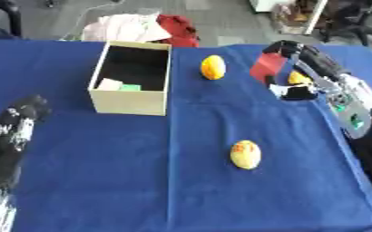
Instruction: Pick up objects on the table and place them in the box.
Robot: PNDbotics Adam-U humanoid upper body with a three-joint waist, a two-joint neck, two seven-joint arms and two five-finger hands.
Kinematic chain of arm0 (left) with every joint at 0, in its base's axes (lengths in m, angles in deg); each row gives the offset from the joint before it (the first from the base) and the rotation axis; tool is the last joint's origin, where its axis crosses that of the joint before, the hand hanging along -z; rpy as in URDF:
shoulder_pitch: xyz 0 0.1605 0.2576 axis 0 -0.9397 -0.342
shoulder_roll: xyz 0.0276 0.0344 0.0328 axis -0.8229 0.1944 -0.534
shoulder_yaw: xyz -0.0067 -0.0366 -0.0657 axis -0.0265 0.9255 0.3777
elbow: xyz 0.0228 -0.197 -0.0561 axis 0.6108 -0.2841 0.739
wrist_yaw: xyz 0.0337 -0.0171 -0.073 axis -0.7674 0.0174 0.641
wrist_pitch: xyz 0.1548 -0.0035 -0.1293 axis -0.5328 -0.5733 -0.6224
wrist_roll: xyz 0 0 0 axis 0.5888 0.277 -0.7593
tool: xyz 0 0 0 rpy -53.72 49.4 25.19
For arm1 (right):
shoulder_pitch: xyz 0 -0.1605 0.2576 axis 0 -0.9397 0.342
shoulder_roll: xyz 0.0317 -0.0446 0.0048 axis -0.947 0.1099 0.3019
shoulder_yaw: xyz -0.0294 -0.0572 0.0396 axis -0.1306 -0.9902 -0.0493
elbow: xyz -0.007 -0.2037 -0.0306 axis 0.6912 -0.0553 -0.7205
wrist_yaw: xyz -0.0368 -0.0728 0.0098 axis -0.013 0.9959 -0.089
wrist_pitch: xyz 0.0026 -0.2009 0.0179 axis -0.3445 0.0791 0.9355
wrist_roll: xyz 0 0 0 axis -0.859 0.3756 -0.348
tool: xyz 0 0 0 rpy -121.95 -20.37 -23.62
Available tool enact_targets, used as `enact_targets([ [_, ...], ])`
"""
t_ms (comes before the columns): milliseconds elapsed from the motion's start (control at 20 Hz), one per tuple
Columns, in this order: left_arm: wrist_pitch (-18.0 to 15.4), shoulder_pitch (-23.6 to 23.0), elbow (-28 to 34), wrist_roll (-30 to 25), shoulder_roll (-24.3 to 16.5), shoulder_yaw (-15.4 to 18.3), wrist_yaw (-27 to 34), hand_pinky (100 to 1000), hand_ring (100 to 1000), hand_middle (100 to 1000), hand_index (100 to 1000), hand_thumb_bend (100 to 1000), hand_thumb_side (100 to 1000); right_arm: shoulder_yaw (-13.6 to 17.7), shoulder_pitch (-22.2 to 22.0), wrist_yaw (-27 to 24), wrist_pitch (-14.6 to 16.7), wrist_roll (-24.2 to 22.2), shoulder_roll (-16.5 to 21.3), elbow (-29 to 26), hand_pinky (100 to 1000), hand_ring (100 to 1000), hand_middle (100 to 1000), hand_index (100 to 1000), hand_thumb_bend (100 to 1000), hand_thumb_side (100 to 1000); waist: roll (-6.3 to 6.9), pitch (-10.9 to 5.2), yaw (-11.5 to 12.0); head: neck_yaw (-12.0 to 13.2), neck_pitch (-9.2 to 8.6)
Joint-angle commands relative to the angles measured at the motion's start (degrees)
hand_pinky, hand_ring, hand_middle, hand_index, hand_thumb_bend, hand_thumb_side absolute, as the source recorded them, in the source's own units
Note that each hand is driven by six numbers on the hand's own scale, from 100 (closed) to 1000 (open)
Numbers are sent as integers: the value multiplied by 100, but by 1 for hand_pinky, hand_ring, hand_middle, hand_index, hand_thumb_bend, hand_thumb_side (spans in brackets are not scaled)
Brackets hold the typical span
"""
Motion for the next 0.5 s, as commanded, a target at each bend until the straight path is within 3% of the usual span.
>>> enact_targets([
  [50,-15,52,94,-13,-98,15,31,885,783,753,826,106,651,-56,321,-170,64,-107,142,-173,745,539,474,741,100,428,3,-112,10,15,-65],
  [100,-15,54,93,-18,-98,11,32,885,783,753,826,106,651,-87,421,-194,94,-134,115,-188,747,541,475,742,100,203,0,-112,22,10,-70],
  [500,-18,110,97,-45,-91,-14,35,885,782,752,826,108,650,-285,1375,-57,289,-326,-280,63,764,556,490,748,100,180,-14,-65,159,-70,-192],
])
